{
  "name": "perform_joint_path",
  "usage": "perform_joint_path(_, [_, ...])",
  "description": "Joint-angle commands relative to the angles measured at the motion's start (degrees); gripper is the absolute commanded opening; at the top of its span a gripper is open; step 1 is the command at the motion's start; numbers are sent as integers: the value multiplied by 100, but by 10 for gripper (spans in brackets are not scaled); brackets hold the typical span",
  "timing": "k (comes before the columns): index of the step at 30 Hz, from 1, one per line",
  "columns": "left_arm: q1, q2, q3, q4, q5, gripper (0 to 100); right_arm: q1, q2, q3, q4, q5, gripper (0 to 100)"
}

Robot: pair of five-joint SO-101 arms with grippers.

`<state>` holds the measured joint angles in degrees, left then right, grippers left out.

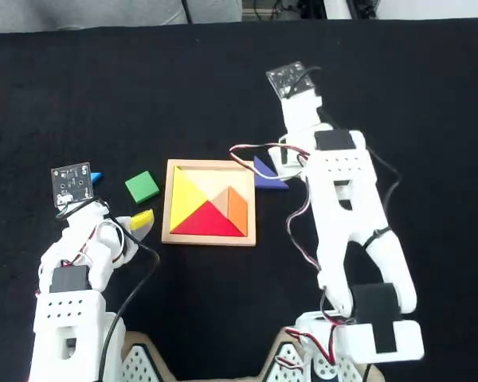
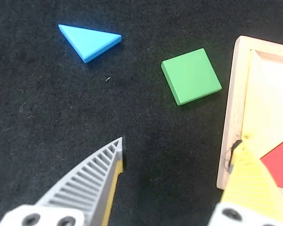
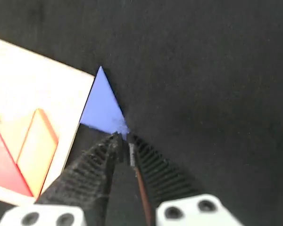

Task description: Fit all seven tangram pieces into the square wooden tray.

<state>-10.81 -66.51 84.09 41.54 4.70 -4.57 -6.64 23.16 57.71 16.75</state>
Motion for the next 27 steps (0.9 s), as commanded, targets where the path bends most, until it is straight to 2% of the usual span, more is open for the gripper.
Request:
perform_joint_path(1, [-127,0,-189,-114,-35,353,-132,488,-444,-18,-97,84])
perform_joint_path(4, [-233,0,-242,-114,-88,352,-229,1042,-769,9,-114,85])
perform_joint_path(6, [-233,9,-286,-88,-378,332,-343,1226,-848,0,-114,85])
perform_joint_path(11, [-75,0,-259,-97,-695,232,-633,1112,-725,26,-70,85])
perform_joint_path(16, [-75,0,-259,-97,-703,227,-624,708,-444,-9,-9,85])
perform_joint_path(22, [-48,0,-268,-105,-703,224,-580,593,-48,9,1424,85])
perform_joint_path(27, [-40,0,-268,-105,-686,224,-554,743,-127,18,1495,87])
